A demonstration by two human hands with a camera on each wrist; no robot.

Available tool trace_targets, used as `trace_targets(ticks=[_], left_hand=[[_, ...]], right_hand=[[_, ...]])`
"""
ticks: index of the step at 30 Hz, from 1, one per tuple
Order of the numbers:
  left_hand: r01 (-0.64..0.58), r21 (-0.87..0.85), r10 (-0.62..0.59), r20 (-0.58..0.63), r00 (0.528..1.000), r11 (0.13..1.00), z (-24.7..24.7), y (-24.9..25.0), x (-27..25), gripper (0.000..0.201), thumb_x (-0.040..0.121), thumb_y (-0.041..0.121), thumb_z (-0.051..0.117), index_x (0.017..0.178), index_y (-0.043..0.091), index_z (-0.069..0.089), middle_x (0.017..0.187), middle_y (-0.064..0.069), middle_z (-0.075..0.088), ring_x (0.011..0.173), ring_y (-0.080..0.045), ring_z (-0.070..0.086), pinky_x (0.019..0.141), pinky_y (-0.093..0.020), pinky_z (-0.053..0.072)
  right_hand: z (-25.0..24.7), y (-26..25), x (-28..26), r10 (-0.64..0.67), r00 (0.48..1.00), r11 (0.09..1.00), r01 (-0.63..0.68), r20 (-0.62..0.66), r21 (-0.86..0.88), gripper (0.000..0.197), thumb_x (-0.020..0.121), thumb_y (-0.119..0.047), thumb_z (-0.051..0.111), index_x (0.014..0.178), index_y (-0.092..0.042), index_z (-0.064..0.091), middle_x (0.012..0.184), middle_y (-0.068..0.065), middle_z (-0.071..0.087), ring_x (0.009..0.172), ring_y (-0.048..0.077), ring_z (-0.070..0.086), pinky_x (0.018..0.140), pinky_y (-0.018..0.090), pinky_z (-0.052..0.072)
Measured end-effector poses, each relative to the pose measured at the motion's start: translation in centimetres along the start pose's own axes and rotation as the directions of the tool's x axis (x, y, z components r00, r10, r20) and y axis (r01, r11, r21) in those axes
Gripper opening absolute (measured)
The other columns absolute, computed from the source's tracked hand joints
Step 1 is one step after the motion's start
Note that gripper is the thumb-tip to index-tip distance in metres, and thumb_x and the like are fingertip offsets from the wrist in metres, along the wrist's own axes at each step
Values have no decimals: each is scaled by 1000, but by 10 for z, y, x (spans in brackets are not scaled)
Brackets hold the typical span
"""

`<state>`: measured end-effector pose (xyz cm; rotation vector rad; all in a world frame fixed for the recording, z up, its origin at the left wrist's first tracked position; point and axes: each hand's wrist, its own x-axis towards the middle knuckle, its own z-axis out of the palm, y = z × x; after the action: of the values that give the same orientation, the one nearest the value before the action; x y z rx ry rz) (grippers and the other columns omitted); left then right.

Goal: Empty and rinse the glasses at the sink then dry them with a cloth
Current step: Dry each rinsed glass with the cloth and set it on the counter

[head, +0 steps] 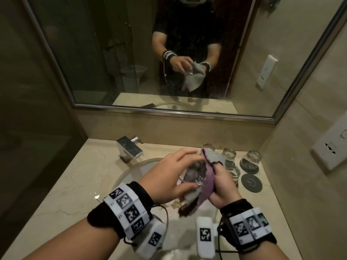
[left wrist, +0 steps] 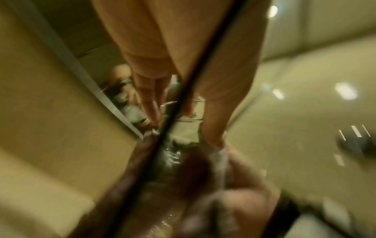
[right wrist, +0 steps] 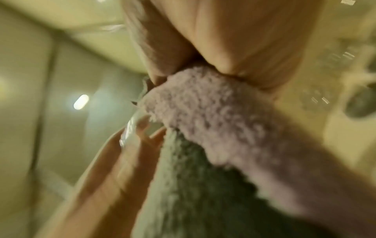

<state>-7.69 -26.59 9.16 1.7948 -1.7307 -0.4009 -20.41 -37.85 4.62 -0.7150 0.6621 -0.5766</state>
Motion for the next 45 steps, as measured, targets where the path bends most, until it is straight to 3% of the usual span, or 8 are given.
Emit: trace_targets(ticks=[7,12,18,24,29,35,40,45], left_hand=[[218,-235,-227,-12,974,947,2,-1,0,62,89,55,56,143,34,35,136,14,49,89,-3,62,74,-12,48],[-112,69,113,-17,993,991,5,3,2,68,88,40,67,147,32,35,151,11,34,130,-5,40,108,-21,33],[315,-517,-317,88,944,795,2,2,6,74,75,57,63,139,27,42,126,8,53,89,-16,71,78,-32,60],[-77,-45,78,10,997,996,6,-4,1,69,87,37,69,147,33,35,148,15,36,124,6,43,100,-7,35],[337,-445,-319,118,940,829,2,-1,5,64,87,52,60,143,32,36,129,13,49,81,-8,70,71,-19,56],[68,-213,-68,8,998,975,6,-7,0,63,85,30,73,138,42,40,128,28,40,105,18,48,85,-1,38],[324,-544,-322,102,941,774,0,-7,3,62,80,55,60,137,38,41,124,14,52,81,-3,69,72,-23,58],[95,-131,-91,38,995,987,-4,-9,-1,68,85,45,69,143,43,34,140,22,41,109,9,47,83,1,39]], right_hand=[[-3,3,1,-217,967,969,197,-135,-149,20,92,-3,48,101,7,63,91,22,66,85,33,63,74,40,52],[-1,-4,-1,11,1000,999,-11,-17,38,40,95,-29,54,121,1,59,112,24,64,104,35,62,96,53,47],[-7,-2,-4,-327,928,935,289,-178,-207,16,85,3,49,75,2,62,74,16,61,72,26,58,67,38,45],[-3,-11,-5,16,1000,998,-16,-6,-56,35,97,-26,50,114,1,62,106,23,68,98,34,65,85,47,51],[-5,-1,-3,-209,946,896,84,-247,-437,24,95,-5,48,73,-2,57,73,14,60,67,25,57,65,35,47],[3,-3,-1,-12,993,976,-14,-117,-216,30,93,-24,55,105,0,67,103,23,70,96,37,68,88,50,53],[6,4,2,-283,946,855,175,-157,-488,17,90,-8,51,77,-2,60,75,15,62,80,31,58,71,37,48],[13,2,5,-102,991,969,79,-87,-233,25,92,-17,55,103,3,66,95,21,71,90,37,66,81,50,55]])
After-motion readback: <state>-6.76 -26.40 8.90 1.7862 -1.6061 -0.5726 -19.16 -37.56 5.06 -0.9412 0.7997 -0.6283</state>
